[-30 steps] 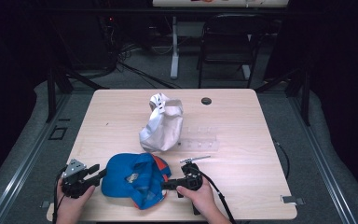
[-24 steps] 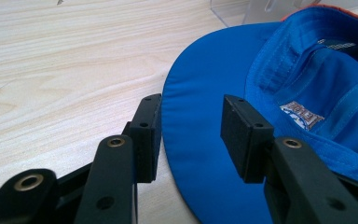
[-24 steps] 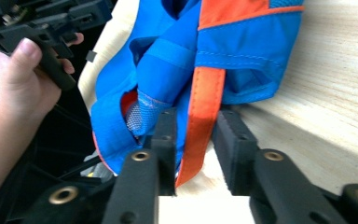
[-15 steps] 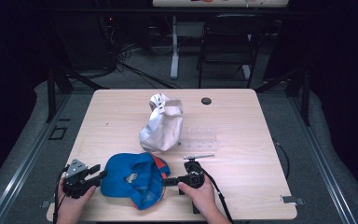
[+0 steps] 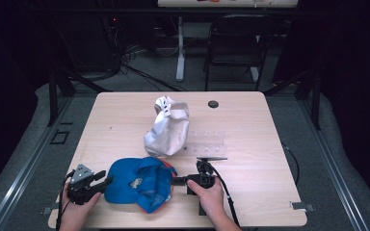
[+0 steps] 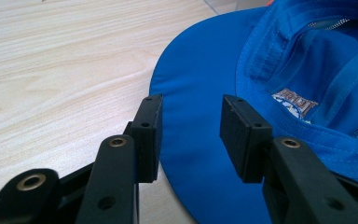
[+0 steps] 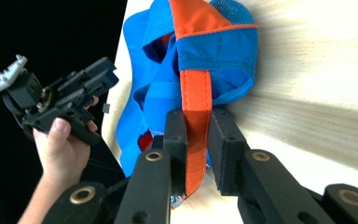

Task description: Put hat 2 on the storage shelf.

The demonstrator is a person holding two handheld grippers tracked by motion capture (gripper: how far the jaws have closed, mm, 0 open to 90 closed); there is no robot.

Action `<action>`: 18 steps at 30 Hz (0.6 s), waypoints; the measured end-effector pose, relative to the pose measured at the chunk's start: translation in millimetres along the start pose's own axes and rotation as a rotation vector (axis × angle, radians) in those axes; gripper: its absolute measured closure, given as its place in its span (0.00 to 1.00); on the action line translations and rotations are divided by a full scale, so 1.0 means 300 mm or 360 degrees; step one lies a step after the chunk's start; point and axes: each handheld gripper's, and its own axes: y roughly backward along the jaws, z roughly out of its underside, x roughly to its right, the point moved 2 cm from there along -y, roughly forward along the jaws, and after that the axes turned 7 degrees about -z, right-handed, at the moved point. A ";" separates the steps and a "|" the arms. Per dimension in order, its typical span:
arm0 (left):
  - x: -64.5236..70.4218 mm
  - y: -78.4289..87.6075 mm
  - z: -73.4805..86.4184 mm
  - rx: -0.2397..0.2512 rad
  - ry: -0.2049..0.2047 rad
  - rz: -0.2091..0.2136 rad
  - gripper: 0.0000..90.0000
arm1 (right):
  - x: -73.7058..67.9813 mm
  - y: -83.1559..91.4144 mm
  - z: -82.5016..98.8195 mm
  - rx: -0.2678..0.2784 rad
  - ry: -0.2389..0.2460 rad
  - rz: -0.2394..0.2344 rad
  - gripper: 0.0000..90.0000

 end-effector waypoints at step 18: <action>-0.001 0.001 -0.002 0.0016 -0.0007 0.0005 0.67 | -0.031 0.067 -0.041 0.0026 -0.0058 -0.0122 0.88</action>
